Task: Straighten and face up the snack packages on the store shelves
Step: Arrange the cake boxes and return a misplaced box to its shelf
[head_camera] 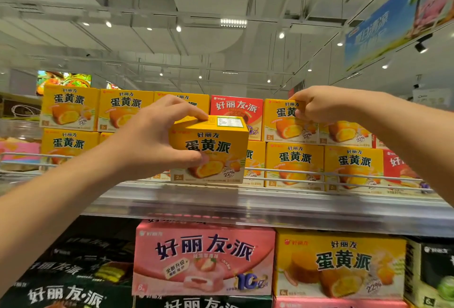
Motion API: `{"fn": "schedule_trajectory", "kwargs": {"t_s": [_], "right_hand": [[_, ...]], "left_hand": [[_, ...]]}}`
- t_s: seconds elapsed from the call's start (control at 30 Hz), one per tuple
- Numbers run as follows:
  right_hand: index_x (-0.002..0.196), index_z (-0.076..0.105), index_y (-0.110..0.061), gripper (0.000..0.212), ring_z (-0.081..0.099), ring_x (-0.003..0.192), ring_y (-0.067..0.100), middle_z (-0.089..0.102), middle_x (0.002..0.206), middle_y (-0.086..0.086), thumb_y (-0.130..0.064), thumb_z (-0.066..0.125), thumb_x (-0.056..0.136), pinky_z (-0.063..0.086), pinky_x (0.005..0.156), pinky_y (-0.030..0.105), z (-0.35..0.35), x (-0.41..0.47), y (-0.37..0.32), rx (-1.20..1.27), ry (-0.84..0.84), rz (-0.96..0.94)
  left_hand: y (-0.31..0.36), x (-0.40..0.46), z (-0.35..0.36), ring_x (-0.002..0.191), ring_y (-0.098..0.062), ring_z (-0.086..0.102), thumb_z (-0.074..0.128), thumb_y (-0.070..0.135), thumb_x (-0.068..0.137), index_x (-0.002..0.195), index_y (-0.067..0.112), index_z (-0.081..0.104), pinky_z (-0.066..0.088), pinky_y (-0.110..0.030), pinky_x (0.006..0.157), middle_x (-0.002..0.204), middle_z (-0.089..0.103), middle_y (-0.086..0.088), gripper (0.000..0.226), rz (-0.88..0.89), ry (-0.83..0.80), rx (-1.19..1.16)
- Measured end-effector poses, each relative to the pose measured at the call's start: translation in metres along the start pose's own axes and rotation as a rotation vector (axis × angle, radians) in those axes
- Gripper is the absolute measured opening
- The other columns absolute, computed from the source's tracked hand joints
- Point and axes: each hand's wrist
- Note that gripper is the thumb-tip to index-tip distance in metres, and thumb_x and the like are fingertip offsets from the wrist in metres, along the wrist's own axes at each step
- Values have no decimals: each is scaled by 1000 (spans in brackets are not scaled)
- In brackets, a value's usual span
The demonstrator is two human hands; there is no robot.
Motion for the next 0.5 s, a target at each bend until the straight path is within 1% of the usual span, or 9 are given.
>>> {"fn": "schedule_trajectory", "kwargs": {"t_s": [0.07, 0.1, 0.13, 0.2, 0.23, 0.3, 0.37, 0.4, 0.5], "right_hand": [[131, 53, -20, 31, 56, 83, 17, 64, 113, 5, -18, 49, 100, 40, 60, 25, -1, 0, 0, -13, -14, 7], [135, 51, -21, 36, 59, 88, 18, 63, 119, 5, -16, 51, 99, 43, 63, 26, -2, 0, -1, 5, -26, 9], [141, 47, -21, 44, 60, 99, 22, 60, 129, 6, -16, 54, 98, 47, 72, 28, -3, 1, -3, 30, -28, 3], [149, 36, -24, 61, 51, 125, 27, 47, 147, 5, -24, 62, 94, 43, 92, 33, -6, 3, -12, 83, 32, -46], [150, 33, -25, 66, 47, 131, 26, 44, 150, 4, -30, 65, 92, 40, 95, 32, -6, 4, -20, 111, 75, -86], [152, 29, -26, 76, 42, 135, 25, 39, 153, 3, -43, 66, 88, 38, 96, 31, -4, 6, -40, 128, 110, -162], [153, 23, -24, 84, 42, 136, 26, 37, 155, 3, -51, 65, 86, 40, 101, 35, 3, 9, -60, 60, 85, -194], [153, 23, -22, 84, 45, 133, 27, 40, 152, 5, -53, 64, 87, 42, 101, 36, 8, 10, -67, 7, 75, -199], [142, 41, -20, 71, 58, 113, 24, 59, 132, 4, -57, 63, 85, 51, 94, 39, 20, 11, -79, -134, 142, -212]], "left_hand": [[0, 0, 0, 113, -7, 50, 67, 64, 56, 118, 40, 58, 54, -13, 75, 122, 50, 10, 67, 3, -1, -25], [-1, 0, 0, 113, -7, 50, 67, 64, 56, 118, 40, 58, 53, -12, 76, 122, 50, 10, 67, 6, -1, -32], [-1, 0, 0, 113, -7, 50, 67, 64, 56, 118, 40, 58, 53, -12, 76, 122, 50, 10, 67, 10, -3, -33], [-2, 0, -1, 113, -6, 50, 67, 65, 56, 117, 42, 57, 53, -11, 77, 121, 50, 11, 66, 13, -10, -30], [-2, 0, -1, 113, -6, 49, 66, 66, 56, 116, 44, 57, 53, -12, 77, 121, 49, 12, 65, 13, -15, -36], [-3, 0, -2, 114, -6, 49, 66, 66, 56, 114, 46, 55, 55, -15, 77, 121, 49, 13, 63, 13, -21, -48], [-3, 0, -4, 114, -6, 49, 65, 67, 55, 113, 47, 54, 57, -17, 76, 121, 48, 14, 62, 14, -24, -48], [-3, -1, -5, 114, -6, 49, 65, 67, 55, 113, 48, 54, 57, -17, 76, 121, 47, 15, 62, 12, -25, -50], [-7, -3, -9, 114, -6, 49, 65, 67, 54, 113, 48, 54, 57, -20, 77, 122, 48, 12, 63, 9, -21, -36]]}}
Point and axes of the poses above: each hand's wrist, its own x-axis towards the middle knuckle, its own z-axis out of the palm, y = z × x
